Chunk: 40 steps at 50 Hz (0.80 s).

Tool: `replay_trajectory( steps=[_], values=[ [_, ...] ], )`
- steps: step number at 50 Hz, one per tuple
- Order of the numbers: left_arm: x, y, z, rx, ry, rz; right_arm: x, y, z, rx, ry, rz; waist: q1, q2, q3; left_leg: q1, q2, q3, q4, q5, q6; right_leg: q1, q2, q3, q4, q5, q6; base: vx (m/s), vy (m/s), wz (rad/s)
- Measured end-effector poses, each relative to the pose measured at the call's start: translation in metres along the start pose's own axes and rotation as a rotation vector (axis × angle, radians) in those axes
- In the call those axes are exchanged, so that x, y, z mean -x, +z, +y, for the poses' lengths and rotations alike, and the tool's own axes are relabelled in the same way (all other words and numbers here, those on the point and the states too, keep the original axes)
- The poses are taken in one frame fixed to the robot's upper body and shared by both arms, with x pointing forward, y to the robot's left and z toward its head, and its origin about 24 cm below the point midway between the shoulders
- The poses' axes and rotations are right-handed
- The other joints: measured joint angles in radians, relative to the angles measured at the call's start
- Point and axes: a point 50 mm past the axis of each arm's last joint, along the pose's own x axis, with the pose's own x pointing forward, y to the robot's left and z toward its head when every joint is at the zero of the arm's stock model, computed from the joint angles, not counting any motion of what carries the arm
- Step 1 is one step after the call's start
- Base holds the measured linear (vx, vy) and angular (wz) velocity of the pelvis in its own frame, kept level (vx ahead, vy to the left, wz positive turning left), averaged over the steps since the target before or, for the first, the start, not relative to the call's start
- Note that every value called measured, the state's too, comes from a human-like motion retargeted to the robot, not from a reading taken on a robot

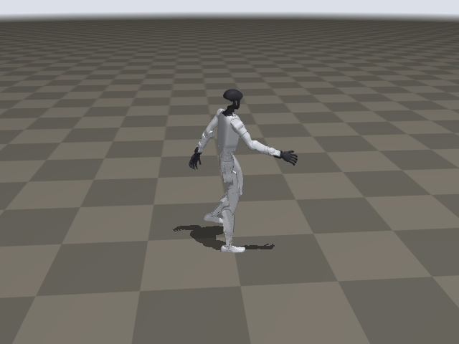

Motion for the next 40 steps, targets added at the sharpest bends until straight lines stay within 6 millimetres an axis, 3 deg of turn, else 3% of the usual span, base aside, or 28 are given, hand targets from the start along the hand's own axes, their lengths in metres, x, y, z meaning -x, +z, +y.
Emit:
replay_trajectory(
  steps=[3, 5, 8, 11, 14, 17, 22, 25, 27, 31, 35, 37, 40],
  values=[
    [-0.001, 0.022, -0.003, -0.028, 0.007, -0.063, 0.008, -0.004, 0.004, 0.020, 0.019, -0.047, -0.038, 0.000, -0.024, 0.092, -0.014, -0.047, -0.066, 0.030, -0.028, -0.015, 0.007, -0.018, 0.002, 0.016, 0.016, -0.28, 0.02, 0.43],
    [0.000, 0.049, -0.006, -0.024, 0.025, -0.137, 0.016, -0.015, 0.012, 0.046, 0.056, -0.043, -0.064, 0.007, -0.038, 0.171, -0.003, -0.074, -0.168, 0.073, -0.057, -0.029, 0.027, -0.029, 0.003, 0.029, 0.020, -0.31, 0.01, 0.36],
    [0.008, 0.113, -0.011, 0.008, 0.056, -0.301, 0.032, -0.045, 0.032, 0.098, 0.136, 0.026, -0.098, 0.031, -0.046, 0.312, 0.044, -0.094, -0.403, 0.142, -0.117, -0.053, 0.079, -0.043, 0.005, 0.051, 0.020, -0.35, 0.01, 0.21],
    [0.033, 0.192, -0.017, 0.049, 0.080, -0.504, 0.054, -0.085, 0.056, 0.153, 0.238, 0.151, -0.133, 0.061, -0.037, 0.447, 0.099, -0.089, -0.675, 0.166, -0.191, -0.083, 0.137, -0.064, 0.004, 0.077, 0.020, -0.42, 0.02, 0.21],
    [0.078, 0.273, -0.023, 0.071, 0.101, -0.720, 0.087, -0.133, 0.084, 0.205, 0.374, 0.321, -0.183, 0.085, -0.017, 0.527, 0.139, -0.078, -0.892, 0.142, -0.258, -0.116, 0.177, -0.101, -0.001, 0.090, 0.020, -0.50, 0.07, 0.45],
    [0.142, 0.345, -0.028, 0.076, 0.122, -0.942, 0.134, -0.179, 0.113, 0.253, 0.556, 0.519, -0.242, 0.098, 0.012, 0.556, 0.159, -0.071, -1.031, 0.123, -0.312, -0.142, 0.197, -0.138, -0.015, 0.063, 0.020, -0.53, 0.15, 0.53],
    [0.263, 0.419, -0.032, 0.069, 0.112, -1.324, 0.237, -0.236, 0.148, 0.282, 0.886, 0.843, -0.317, 0.106, 0.059, 0.546, 0.173, -0.061, -1.140, 0.163, -0.376, -0.170, 0.214, -0.156, -0.043, -0.010, 0.020, -0.52, 0.20, 0.26],
    [0.334, 0.440, -0.037, 0.049, 0.054, -1.549, 0.292, -0.253, 0.155, 0.244, 1.010, 0.997, -0.338, 0.105, 0.089, 0.520, 0.161, -0.057, -1.159, 0.199, -0.386, -0.171, 0.194, -0.193, -0.042, -0.005, 0.020, -0.50, 0.28, -0.04],
    [0.374, 0.445, -0.042, 0.036, -0.005, -1.676, 0.317, -0.259, 0.155, 0.195, 1.041, 1.081, -0.345, 0.106, 0.105, 0.494, 0.136, -0.059, -1.155, 0.218, -0.366, -0.154, 0.160, -0.224, -0.028, 0.010, 0.011, -0.47, 0.33, -0.20],
    [0.422, 0.444, -0.050, -0.007, -0.115, -1.838, 0.355, -0.266, 0.153, 0.092, 1.063, 1.207, -0.306, 0.142, 0.090, 0.414, 0.170, -0.013, -1.140, 0.258, -0.340, -0.177, 0.191, -0.194, 0.125, -0.020, -0.116, -0.45, 0.12, -0.74],
    [0.427, 0.438, -0.062, -0.081, -0.183, -1.880, 0.377, -0.268, 0.153, 0.047, 1.079, 1.270, -0.234, 0.172, 0.044, 0.350, 0.219, 0.041, -1.120, 0.274, -0.317, -0.223, 0.248, -0.074, 0.430, -0.108, -0.177, -0.37, 0.05, -0.91],
    [0.415, 0.435, -0.068, -0.112, -0.199, -1.862, 0.373, -0.267, 0.155, 0.064, 1.073, 1.259, -0.201, 0.177, 0.025, 0.332, 0.234, 0.065, -1.115, 0.278, -0.313, -0.216, 0.271, -0.025, 0.566, -0.152, -0.178, -0.33, -0.01, -0.76],
    [0.382, 0.431, -0.075, -0.147, -0.214, -1.787, 0.348, -0.263, 0.159, 0.110, 1.026, 1.191, -0.156, 0.178, 0.001, 0.307, 0.247, 0.101, -1.115, 0.292, -0.315, -0.173, 0.287, 0.015, 0.700, -0.199, -0.180, -0.34, -0.05, -0.69]
  ],
)
